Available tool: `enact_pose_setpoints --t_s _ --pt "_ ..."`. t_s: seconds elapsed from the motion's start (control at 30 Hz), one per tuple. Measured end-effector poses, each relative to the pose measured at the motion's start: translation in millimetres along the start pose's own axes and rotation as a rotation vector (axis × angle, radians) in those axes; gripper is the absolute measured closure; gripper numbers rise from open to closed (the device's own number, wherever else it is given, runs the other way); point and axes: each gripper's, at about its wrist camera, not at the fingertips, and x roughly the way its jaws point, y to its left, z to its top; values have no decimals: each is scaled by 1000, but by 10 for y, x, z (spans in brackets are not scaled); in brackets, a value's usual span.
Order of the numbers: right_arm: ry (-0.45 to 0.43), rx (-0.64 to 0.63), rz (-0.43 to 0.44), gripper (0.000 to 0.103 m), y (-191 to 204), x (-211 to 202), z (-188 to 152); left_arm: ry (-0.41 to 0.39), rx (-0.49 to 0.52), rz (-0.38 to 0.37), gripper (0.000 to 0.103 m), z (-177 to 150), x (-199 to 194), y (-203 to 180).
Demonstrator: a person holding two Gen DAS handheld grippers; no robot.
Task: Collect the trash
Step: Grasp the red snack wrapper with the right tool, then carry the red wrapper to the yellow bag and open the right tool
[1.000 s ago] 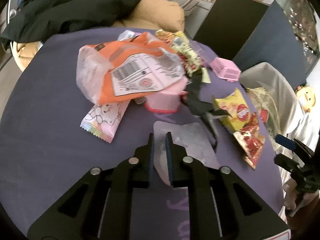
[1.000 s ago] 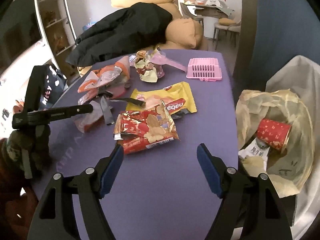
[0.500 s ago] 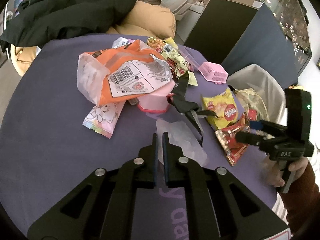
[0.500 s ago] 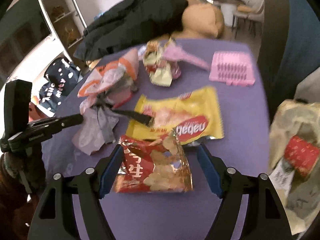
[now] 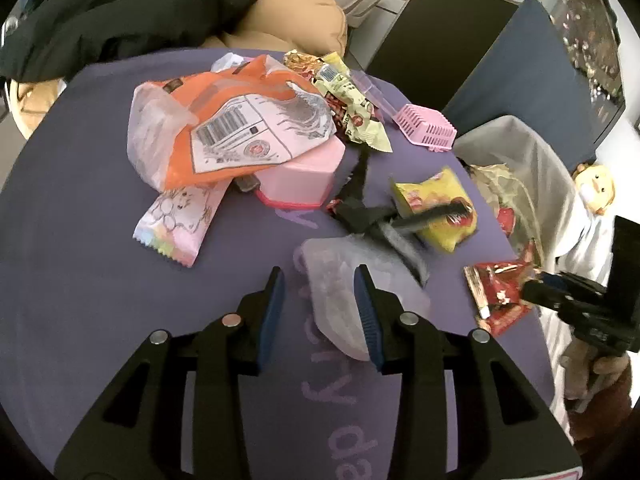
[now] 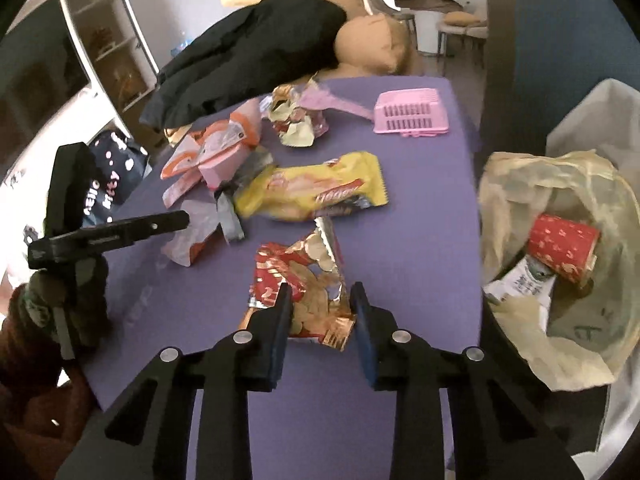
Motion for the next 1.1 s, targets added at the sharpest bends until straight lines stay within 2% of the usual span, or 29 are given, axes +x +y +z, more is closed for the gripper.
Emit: enact_pose_setpoints --t_s 0.03,0.07,0.1,0.13,0.23,0.5,0.67,0.93,1.03,1.1 --pt "-5 -2 -3 75 2 -21 -2 4 9 -1 72 12 16 -27" --pt "-11 -5 -5 75 3 -41 -4 9 13 -11 91 18 35 -48" --pt "-18 -9 -6 75 11 -62 -2 16 17 -17 95 22 58 -78" --pt "-24 -12 -8 82 20 -83 1 14 23 -18 95 26 64 -105" --pt "-43 -18 -14 84 48 -151 21 -27 52 -17 100 64 -33 -215" --pt "-122 -2 -9 86 5 -393 90 -159 137 -9 101 257 -613 -470" --pt "-172 20 -7 86 -46 -547 177 -211 152 -48 101 422 -830 -662" --pt "-316 25 -67 86 -219 -1092 375 -260 174 -149 101 837 -853 -1150" --pt "-368 74 -100 86 -423 -1306 430 -286 189 -188 101 1005 -718 -1396" --pt "-390 124 -131 86 -617 -1408 437 -275 184 -217 101 1082 -560 -1518"
